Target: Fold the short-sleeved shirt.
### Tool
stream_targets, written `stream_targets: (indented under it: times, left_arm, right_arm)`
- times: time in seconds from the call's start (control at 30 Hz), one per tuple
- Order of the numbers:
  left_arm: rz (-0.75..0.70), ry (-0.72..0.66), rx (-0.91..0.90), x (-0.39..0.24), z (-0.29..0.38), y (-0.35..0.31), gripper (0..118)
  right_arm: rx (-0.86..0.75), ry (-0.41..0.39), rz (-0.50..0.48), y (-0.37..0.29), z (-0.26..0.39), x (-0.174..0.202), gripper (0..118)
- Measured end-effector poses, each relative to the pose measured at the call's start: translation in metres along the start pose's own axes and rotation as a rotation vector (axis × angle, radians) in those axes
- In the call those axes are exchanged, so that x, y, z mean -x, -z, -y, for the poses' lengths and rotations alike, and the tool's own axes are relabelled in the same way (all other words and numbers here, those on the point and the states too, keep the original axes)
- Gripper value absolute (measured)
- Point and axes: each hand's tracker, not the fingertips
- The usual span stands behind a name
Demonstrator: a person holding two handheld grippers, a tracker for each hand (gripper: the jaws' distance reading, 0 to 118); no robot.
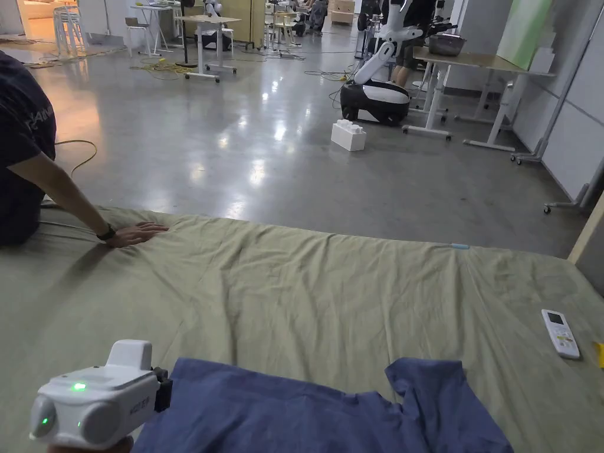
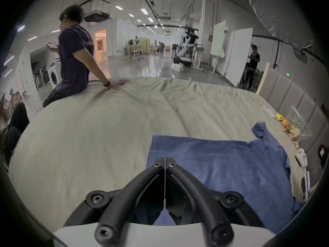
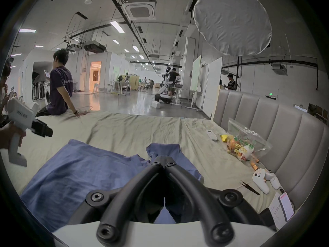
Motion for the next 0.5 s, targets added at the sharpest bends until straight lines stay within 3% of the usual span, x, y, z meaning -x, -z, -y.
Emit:
stream_targets:
  times: [0.07,0.1,0.13,0.17,0.2,0.23,0.5]
  left_arm:
    - [-0.018,0.003,0.063,-0.001,-0.015,0.030,3]
    - [-0.034,-0.003,0.083,-0.002,-0.021,0.043,13]
    - [-0.036,-0.006,0.102,0.008,-0.029,0.062,31]
    - [-0.033,-0.011,0.113,0.009,-0.033,0.074,61]
    - [-0.037,-0.017,0.135,0.009,-0.037,0.087,79]
    - [-0.041,-0.021,0.153,0.009,-0.041,0.099,83]
    - [-0.110,0.069,0.318,-0.022,-0.028,0.127,80]
  right_arm:
    - [0.026,0.000,-0.001,0.010,0.007,-0.001,0]
    - [0.034,-0.004,0.001,0.013,0.011,-0.002,0]
    - [0.046,-0.008,0.002,0.017,0.015,-0.003,0]
    - [0.057,-0.010,0.003,0.021,0.018,-0.003,0]
    - [0.068,-0.010,0.008,0.023,0.021,-0.004,0]
    - [0.079,-0.009,0.011,0.025,0.025,-0.005,0]
    - [0.153,-0.009,0.027,0.031,0.047,-0.011,0]
